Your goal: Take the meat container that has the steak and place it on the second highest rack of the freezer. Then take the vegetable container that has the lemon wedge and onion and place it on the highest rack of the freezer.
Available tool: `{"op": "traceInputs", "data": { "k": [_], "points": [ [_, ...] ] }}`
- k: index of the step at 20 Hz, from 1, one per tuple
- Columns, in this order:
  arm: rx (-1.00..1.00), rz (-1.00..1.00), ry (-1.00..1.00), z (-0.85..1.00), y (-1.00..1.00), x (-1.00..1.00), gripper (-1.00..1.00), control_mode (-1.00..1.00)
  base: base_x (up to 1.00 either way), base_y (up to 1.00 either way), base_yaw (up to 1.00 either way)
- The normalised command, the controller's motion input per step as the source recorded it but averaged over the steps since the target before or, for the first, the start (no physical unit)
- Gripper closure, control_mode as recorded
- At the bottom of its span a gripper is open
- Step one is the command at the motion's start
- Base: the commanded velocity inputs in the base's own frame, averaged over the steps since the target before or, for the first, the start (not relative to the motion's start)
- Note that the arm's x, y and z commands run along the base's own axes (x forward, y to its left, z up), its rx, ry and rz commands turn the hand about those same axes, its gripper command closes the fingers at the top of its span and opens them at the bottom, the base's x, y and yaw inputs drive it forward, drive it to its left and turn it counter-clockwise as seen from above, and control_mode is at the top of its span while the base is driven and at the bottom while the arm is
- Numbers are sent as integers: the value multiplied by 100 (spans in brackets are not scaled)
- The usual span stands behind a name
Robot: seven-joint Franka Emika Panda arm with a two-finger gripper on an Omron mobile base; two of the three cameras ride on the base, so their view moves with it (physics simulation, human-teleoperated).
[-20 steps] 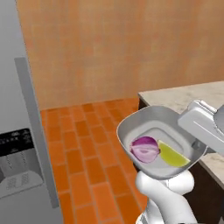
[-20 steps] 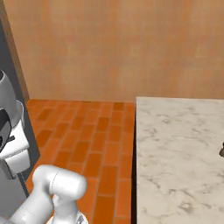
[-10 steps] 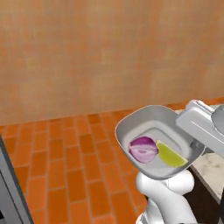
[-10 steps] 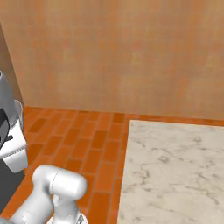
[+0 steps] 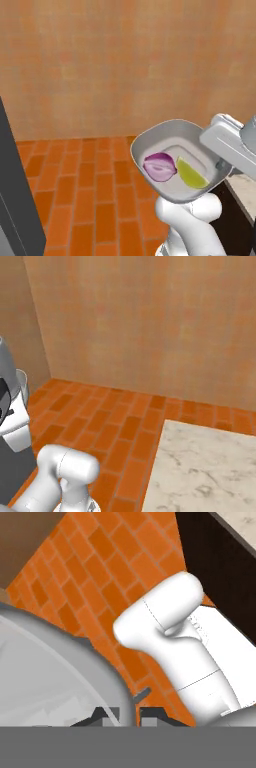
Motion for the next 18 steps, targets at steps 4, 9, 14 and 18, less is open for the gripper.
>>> {"op": "traceInputs", "data": {
  "k": [4, 9, 14, 18],
  "points": [
    [0, 0, 0, 0, 0, 0, 100, 100, 100, 0, 35],
    [0, 0, 0, 0, 0, 0, 100, 100, 100, 0, 38],
    [0, 0, 0, 0, 0, 0, 100, 100, 54, 12, 65],
    [0, 0, 0, 0, 0, 0, 100, 100, 42, 9, 79]
  ]
}}
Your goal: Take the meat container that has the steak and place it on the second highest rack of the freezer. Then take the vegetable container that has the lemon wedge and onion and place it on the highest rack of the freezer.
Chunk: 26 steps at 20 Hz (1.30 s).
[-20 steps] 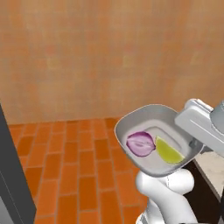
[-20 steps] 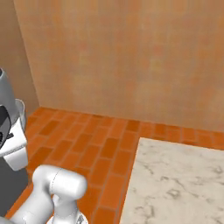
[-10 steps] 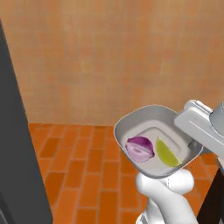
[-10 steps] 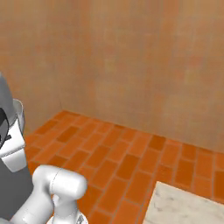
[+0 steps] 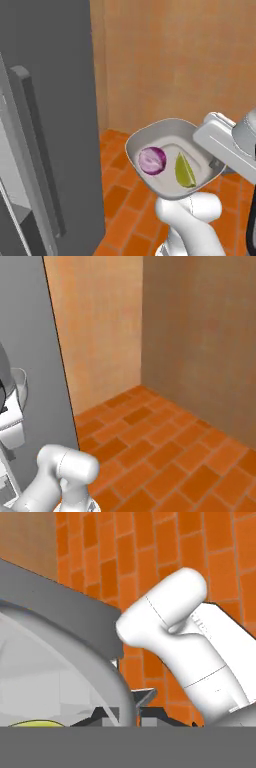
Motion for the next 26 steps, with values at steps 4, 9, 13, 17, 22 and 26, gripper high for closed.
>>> {"op": "traceInputs", "data": {
  "k": [4, 9, 13, 17, 22, 26],
  "points": [
    [0, 0, 0, 0, 0, 0, 100, 100, 57, 0, 80],
    [0, 0, 0, 0, 0, 0, 100, 100, 68, 0, 78],
    [0, 0, 0, 0, 0, 0, 100, 100, 91, 1, 73],
    [0, 0, 0, 0, 0, 0, 100, 100, 80, 0, 64],
    [0, 0, 0, 0, 0, 0, 100, 100, 11, 0, 49],
    [10, 0, 2, 3, 0, 11, 100, -100, 14, 0, 14]
  ]
}}
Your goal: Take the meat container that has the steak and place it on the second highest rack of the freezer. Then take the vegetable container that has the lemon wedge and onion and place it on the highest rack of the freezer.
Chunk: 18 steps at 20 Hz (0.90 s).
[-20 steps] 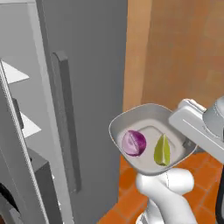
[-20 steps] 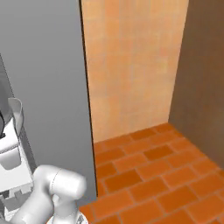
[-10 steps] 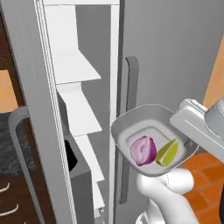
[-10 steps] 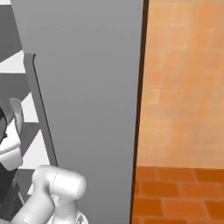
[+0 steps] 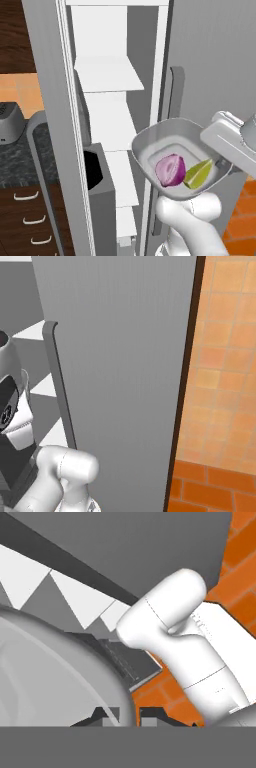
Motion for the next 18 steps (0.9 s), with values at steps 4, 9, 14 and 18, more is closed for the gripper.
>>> {"op": "traceInputs", "data": {
  "k": [4, 9, 14, 18],
  "points": [
    [33, -7, 1, 31, 14, 4, 100, -100, 0, 0, 0],
    [23, -31, -1, 28, 29, 10, 100, -100, 0, 0, 0],
    [8, -42, 0, 3, 43, 53, 100, -100, 0, 0, 0],
    [16, -17, 0, 51, 49, 40, 100, -100, 0, 0, 0]
  ]
}}
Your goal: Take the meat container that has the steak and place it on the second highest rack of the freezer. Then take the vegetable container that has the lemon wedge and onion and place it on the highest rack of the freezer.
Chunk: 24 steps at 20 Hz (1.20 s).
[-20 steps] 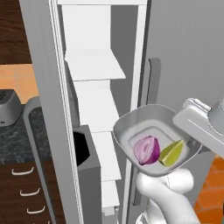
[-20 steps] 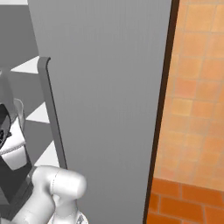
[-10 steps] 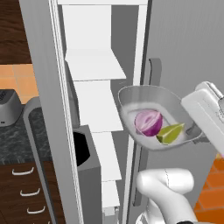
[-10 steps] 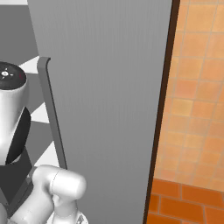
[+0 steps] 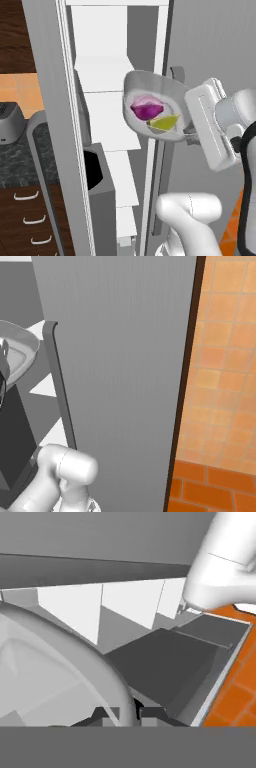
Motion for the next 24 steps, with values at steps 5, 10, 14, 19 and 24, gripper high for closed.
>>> {"op": "traceInputs", "data": {
  "k": [5, 10, 14, 19, 24],
  "points": [
    [16, -3, 0, 72, 47, 33, 100, -100, 0, 0, 0],
    [5, -8, 0, 47, 29, 50, 100, -100, 0, 0, 0],
    [-1, -18, -1, 2, 41, 58, 100, -100, 0, 0, 0],
    [0, -8, -1, 0, 44, 57, 100, -100, 0, 0, 0],
    [0, -5, -1, 0, 26, 91, 100, -100, 0, 0, 0]
  ]
}}
